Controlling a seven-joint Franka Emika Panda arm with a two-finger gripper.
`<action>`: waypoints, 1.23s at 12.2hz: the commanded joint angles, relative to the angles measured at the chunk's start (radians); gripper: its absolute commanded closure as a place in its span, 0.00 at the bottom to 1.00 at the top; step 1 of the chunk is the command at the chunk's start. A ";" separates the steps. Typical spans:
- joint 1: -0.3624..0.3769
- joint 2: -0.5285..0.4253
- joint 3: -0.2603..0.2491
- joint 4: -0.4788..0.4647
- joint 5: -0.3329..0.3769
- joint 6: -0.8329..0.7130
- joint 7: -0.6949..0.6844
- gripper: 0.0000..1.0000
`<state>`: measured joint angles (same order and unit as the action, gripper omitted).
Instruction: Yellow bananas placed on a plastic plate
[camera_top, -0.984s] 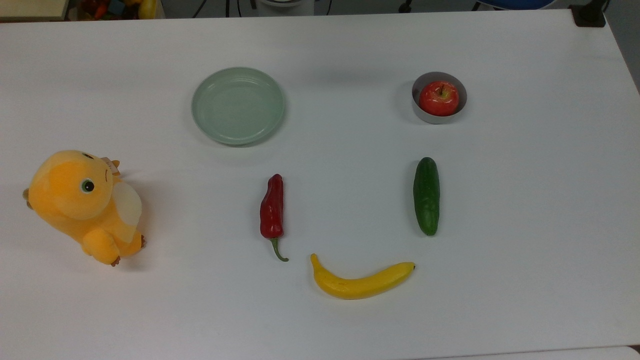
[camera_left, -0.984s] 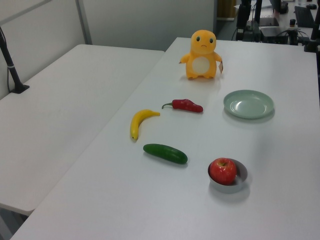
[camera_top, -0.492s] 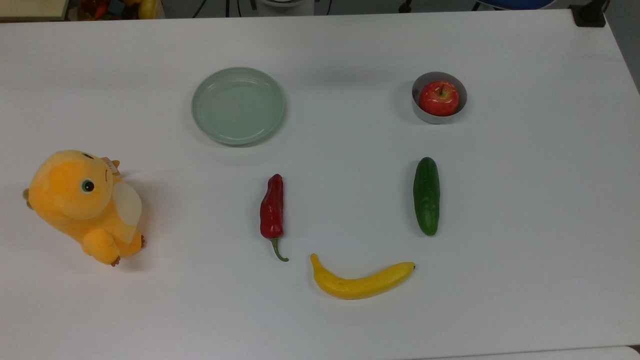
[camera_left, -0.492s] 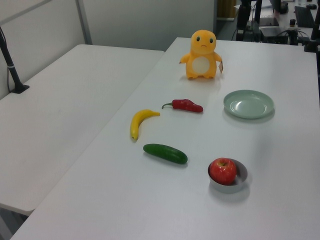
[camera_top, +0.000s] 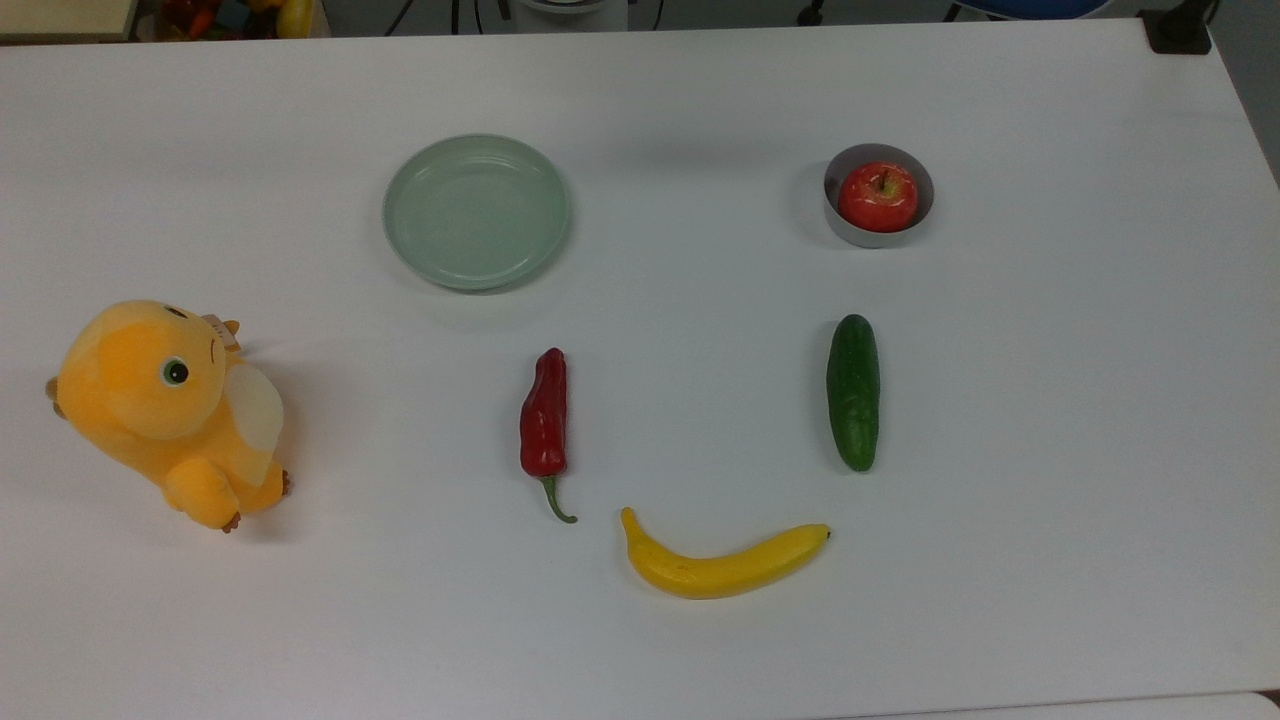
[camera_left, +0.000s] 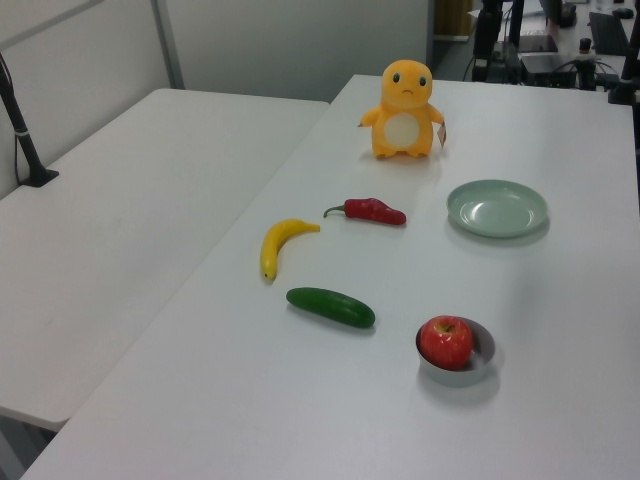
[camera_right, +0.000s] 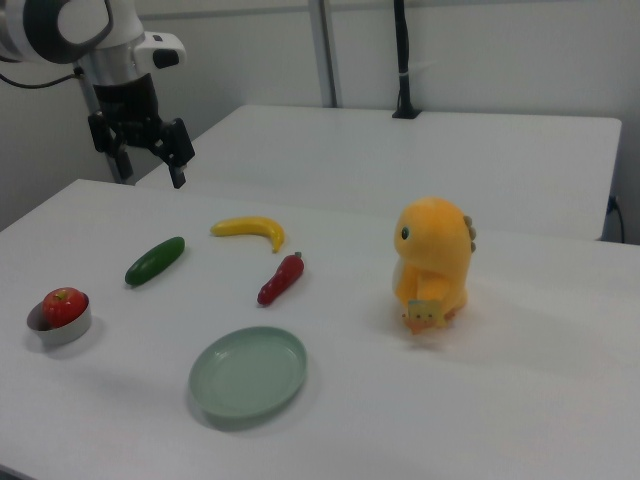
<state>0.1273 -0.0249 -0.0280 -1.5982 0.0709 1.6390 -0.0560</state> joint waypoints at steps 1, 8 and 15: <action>-0.008 -0.018 0.008 -0.025 0.010 0.013 -0.011 0.00; -0.003 -0.015 0.010 -0.034 0.012 0.013 -0.005 0.00; 0.020 0.066 0.020 -0.046 0.029 0.179 0.022 0.00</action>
<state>0.1390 0.0090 -0.0044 -1.6387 0.0756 1.7329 -0.0559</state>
